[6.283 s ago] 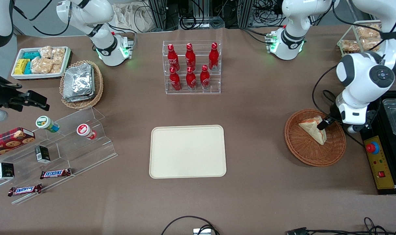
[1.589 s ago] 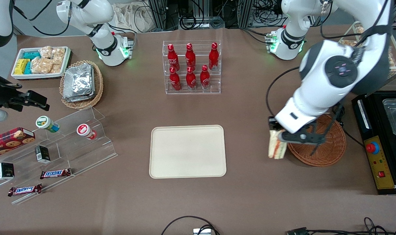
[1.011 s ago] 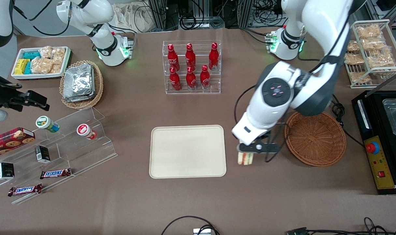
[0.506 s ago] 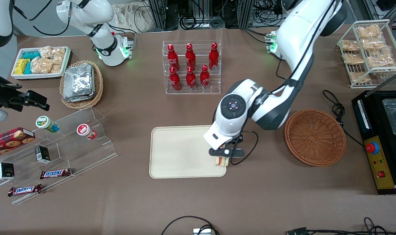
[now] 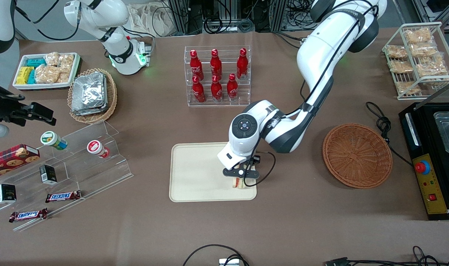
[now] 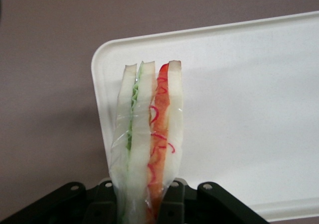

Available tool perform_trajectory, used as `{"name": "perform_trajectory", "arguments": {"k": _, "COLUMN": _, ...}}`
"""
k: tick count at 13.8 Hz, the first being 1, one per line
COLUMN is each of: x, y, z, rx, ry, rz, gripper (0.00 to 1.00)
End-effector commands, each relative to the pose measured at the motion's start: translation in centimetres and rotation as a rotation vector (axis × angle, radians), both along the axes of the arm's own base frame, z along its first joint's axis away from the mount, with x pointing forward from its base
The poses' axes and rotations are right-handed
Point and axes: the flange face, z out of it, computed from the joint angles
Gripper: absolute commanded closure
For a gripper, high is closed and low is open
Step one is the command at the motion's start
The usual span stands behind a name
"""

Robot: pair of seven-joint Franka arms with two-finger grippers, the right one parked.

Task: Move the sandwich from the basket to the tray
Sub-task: 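Lower the sandwich onto the tray and open the left gripper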

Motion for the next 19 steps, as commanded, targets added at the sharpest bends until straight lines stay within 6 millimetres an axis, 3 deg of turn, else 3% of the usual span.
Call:
{"name": "perform_trajectory", "arguments": {"k": 1, "x": -0.1, "y": -1.3, "z": -1.3, "rx": 0.008, "ry": -0.010, "rz": 0.003, "gripper": 0.85}}
{"name": "perform_trajectory", "arguments": {"k": 8, "x": -0.3, "y": -2.1, "z": -4.1, "rx": -0.024, "ry": -0.008, "rz": 0.101, "gripper": 0.83}}
{"name": "perform_trajectory", "arguments": {"k": 11, "x": -0.5, "y": -2.1, "z": -4.9, "rx": -0.005, "ry": -0.015, "rz": 0.088, "gripper": 0.72}}
{"name": "perform_trajectory", "arguments": {"k": 16, "x": -0.5, "y": -2.2, "z": -5.9, "rx": -0.011, "ry": -0.036, "rz": 0.131, "gripper": 0.34}}
{"name": "perform_trajectory", "arguments": {"k": 18, "x": -0.4, "y": -2.3, "z": -6.2, "rx": -0.015, "ry": -0.053, "rz": 0.164, "gripper": 0.00}}
{"name": "perform_trajectory", "arguments": {"k": 19, "x": -0.4, "y": -2.4, "z": -6.0, "rx": -0.022, "ry": -0.062, "rz": 0.193, "gripper": 0.00}}
